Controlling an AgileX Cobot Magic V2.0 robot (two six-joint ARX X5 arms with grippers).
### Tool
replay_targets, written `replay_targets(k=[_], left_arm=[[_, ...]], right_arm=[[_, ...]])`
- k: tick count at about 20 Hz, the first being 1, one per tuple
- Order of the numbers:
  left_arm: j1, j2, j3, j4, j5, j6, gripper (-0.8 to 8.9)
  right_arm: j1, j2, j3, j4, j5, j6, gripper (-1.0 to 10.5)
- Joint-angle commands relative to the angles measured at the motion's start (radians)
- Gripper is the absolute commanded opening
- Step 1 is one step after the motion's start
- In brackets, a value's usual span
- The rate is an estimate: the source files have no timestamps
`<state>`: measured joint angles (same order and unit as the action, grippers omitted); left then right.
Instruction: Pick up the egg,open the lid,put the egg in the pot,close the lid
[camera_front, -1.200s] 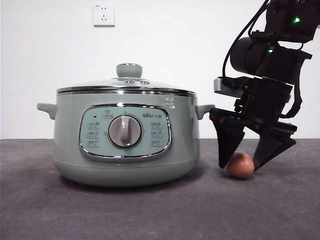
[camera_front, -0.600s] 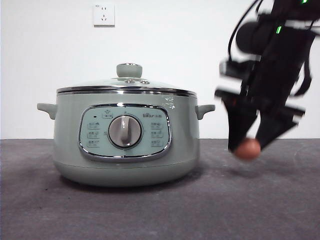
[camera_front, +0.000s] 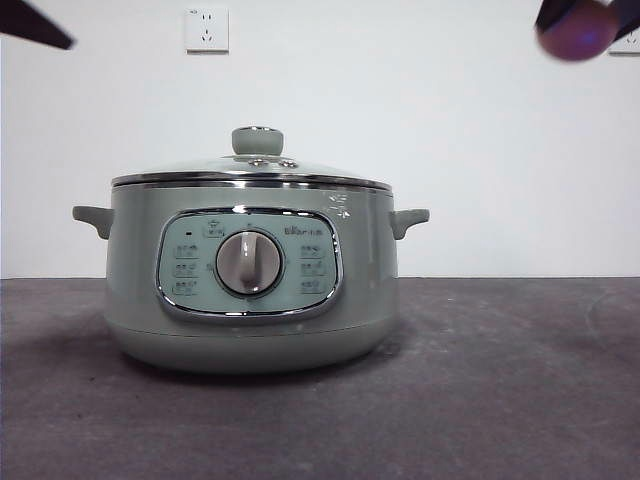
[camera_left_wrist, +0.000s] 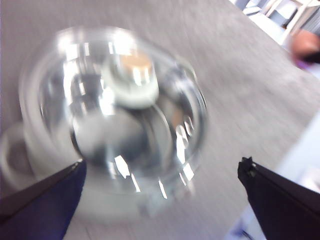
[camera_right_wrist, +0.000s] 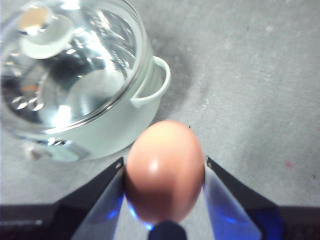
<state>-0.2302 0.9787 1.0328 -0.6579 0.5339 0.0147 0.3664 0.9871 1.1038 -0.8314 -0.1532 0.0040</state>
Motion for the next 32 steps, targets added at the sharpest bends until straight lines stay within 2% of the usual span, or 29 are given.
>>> replay_targets(k=[1, 4, 7, 13, 19, 22, 24, 29, 32], left_arm=[[-0.071, 0.085, 0.049, 0.061, -0.094, -0.019, 6.55], [-0.156, 0.224, 0.132, 0.127, -0.221, -0.011, 6.55], [-0.211, 0.367, 0.213, 0.169, -0.297, -0.009, 6.55], [-0.241, 0.558, 0.266, 0.200, -0.333, -0.003, 6.55], [-0.259, 0.592, 0.266, 0.223, -0.381, -0.004, 6.38], [-0.261, 0.592, 0.266, 0.217, -0.382, -0.005, 3.24], [-0.269, 0.592, 0.266, 0.216, -0.381, -0.012, 1.90], [-0.269, 0.582, 0.266, 0.191, -0.373, -0.016, -0.12], [-0.269, 0.575, 0.266, 0.159, -0.374, -0.016, -0.08]], right_arm=[[0.001, -0.043, 0.000, -0.023, 0.003, 0.006, -0.2], [0.001, -0.086, 0.000, -0.060, 0.003, 0.006, -0.2], [0.002, -0.105, 0.000, -0.087, 0.002, 0.006, -0.2], [0.002, -0.106, 0.000, -0.097, 0.002, 0.006, -0.2], [0.001, -0.105, 0.000, -0.096, 0.003, 0.005, -0.2], [0.001, -0.104, 0.000, -0.096, 0.003, 0.004, -0.2], [0.001, -0.103, 0.000, -0.096, 0.003, -0.002, -0.2], [0.001, -0.103, 0.000, -0.096, 0.003, -0.003, -0.2], [0.001, -0.102, 0.000, -0.096, 0.003, -0.003, -0.2]])
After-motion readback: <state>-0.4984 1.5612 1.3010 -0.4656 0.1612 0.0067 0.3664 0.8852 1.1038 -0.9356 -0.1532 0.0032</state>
